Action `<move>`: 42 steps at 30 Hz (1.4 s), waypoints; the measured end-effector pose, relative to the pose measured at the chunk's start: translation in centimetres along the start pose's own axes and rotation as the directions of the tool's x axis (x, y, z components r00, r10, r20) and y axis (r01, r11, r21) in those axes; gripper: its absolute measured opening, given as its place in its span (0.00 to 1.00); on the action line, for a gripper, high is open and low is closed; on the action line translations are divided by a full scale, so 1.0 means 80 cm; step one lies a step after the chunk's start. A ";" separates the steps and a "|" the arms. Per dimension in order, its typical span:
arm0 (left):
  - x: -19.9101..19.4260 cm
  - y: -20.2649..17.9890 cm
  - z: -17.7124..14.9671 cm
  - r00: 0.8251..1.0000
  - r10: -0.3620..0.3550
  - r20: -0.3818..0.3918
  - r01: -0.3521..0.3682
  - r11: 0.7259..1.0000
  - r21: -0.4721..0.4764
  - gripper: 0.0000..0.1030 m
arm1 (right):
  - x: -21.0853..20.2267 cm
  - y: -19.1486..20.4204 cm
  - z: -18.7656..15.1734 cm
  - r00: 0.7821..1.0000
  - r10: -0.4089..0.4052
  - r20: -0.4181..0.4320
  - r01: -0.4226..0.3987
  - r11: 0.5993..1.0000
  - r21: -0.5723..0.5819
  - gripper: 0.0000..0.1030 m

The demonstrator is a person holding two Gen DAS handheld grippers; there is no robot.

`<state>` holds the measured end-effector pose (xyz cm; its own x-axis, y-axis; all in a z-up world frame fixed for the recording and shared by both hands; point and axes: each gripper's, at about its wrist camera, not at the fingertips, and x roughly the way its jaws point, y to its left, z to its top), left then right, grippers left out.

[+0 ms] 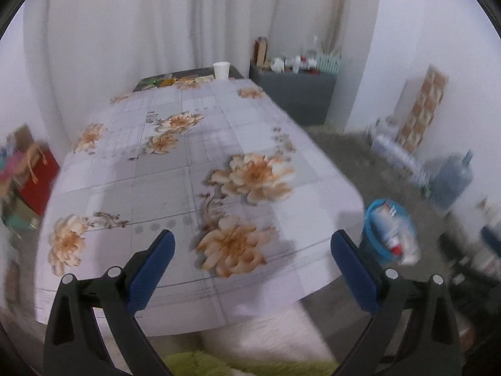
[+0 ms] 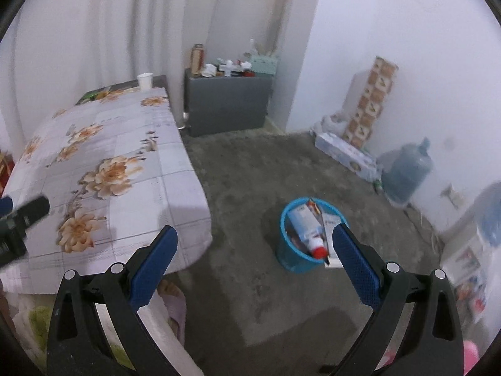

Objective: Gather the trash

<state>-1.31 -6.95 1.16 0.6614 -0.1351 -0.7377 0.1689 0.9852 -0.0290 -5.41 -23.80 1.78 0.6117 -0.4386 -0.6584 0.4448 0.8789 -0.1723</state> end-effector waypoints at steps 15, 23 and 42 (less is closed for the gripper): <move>0.009 -0.019 -0.018 0.995 0.091 -0.032 -0.086 0.989 0.123 0.95 | 0.017 -0.024 -0.018 0.998 -0.009 -0.058 0.014 0.997 0.081 0.92; 0.012 -0.015 -0.020 0.994 0.097 -0.053 -0.092 0.991 0.099 0.95 | 0.018 -0.022 -0.021 0.998 -0.003 -0.056 0.007 0.998 0.070 0.92; 0.008 -0.015 -0.018 0.995 0.088 -0.056 -0.083 0.992 0.098 0.95 | 0.016 -0.024 -0.020 0.998 -0.002 -0.061 0.006 0.998 0.069 0.92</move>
<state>-2.12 -8.04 -0.24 0.6318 -0.0414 -0.7740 0.1844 0.9779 0.0982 -6.54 -25.73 0.09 0.5699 -0.4279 -0.7015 0.4922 0.8614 -0.1256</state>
